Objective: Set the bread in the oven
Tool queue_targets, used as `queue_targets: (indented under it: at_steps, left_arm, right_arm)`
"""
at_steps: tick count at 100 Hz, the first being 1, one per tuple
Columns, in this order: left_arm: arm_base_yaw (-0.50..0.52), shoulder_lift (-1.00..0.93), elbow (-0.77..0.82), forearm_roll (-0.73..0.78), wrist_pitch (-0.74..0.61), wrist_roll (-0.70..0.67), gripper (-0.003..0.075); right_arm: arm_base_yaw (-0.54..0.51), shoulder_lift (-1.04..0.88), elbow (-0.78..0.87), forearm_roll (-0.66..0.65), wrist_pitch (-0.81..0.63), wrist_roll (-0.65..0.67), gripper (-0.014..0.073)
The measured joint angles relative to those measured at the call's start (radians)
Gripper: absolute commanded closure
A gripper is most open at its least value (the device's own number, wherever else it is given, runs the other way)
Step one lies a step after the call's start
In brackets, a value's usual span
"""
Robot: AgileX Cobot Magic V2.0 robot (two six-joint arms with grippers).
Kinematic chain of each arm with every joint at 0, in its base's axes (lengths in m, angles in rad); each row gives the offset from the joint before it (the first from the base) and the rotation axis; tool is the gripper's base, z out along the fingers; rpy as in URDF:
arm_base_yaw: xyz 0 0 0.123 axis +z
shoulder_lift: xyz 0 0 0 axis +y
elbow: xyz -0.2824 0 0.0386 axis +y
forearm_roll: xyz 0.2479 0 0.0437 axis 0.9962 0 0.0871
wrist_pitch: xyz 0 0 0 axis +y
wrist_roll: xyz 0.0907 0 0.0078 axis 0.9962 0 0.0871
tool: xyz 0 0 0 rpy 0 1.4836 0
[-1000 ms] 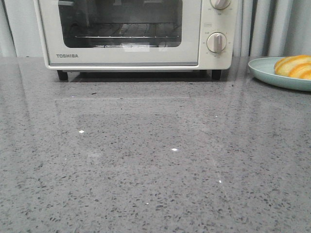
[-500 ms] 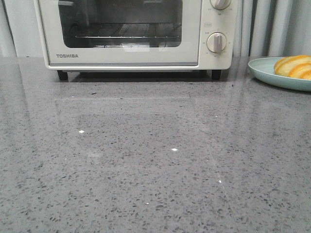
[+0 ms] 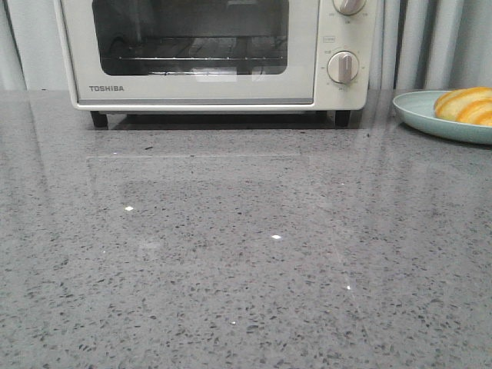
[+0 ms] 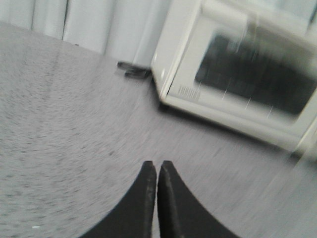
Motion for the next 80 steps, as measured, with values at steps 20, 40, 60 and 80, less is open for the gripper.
queue_targets:
  at_steps: [20,40,60,80]
  left_arm:
    - [0.000,0.000,0.000,-0.333,-0.096,-0.006,0.0741]
    - [-0.007,0.000,-0.017,-0.319,-0.073,0.012,0.0742]
    - [-0.084,0.190,-0.234,-0.101,0.070,0.157,0.0741]
    - [-0.177,0.576,-0.504,-0.052,0.089,0.241,0.0741]
  right_arm:
    - [0.000,0.000,0.000,0.138,-0.161,0.078,0.0661]
    - [0.000,0.000,-0.006,0.483,-0.130,0.107,0.0661]
    - [0.000,0.035,-0.200,0.383,0.113,0.110,0.0661]
    - [0.012,0.206,-0.386,0.225,0.257,0.110,0.0661]
